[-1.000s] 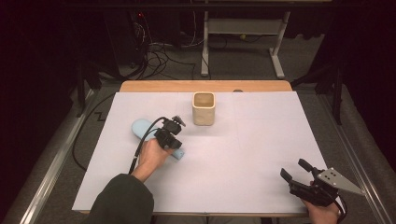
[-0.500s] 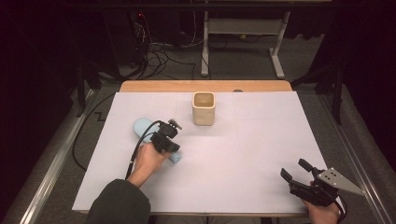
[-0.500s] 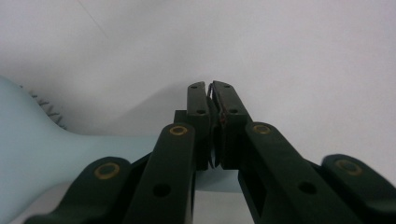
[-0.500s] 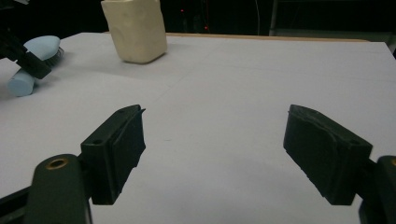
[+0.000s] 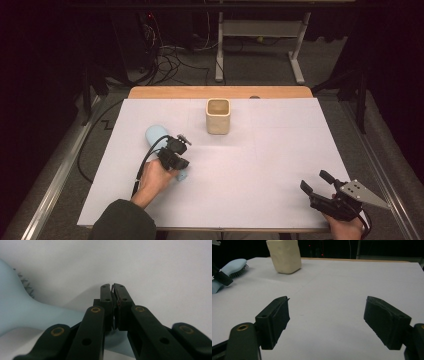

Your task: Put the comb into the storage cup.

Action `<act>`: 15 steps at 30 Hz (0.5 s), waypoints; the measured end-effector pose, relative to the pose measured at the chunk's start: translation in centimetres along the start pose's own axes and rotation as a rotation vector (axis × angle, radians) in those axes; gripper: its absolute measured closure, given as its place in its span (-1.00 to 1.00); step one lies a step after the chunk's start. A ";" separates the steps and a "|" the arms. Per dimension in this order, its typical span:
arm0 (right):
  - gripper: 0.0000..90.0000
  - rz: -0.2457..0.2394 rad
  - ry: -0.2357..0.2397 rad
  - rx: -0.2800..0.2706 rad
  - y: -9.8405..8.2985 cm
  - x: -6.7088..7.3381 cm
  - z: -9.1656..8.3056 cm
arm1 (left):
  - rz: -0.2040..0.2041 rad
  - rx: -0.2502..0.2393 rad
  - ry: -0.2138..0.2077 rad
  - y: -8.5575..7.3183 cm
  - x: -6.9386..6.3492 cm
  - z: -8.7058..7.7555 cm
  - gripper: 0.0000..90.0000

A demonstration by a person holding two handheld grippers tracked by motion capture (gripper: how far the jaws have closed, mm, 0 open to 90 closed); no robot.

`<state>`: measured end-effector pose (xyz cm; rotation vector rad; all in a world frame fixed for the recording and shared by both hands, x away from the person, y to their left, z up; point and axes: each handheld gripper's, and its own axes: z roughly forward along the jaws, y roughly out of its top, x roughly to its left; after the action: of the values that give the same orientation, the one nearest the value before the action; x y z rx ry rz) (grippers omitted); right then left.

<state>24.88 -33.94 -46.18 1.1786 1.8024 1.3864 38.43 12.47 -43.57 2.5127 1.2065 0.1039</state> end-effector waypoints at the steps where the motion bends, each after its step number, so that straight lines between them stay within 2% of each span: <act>1: -0.53 0.000 0.000 0.000 0.0 0.0 0.0 | 0.000 0.000 0.000 0.0 0.0 0.0 0.91; 15: -0.53 0.002 -0.001 0.002 0.0 0.0 0.0 | -0.011 -0.018 0.003 -2.1 0.2 -0.6 0.91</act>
<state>24.89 -33.96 -46.18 1.1826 1.8032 1.3855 36.93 14.00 -43.74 2.4907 1.2153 0.1146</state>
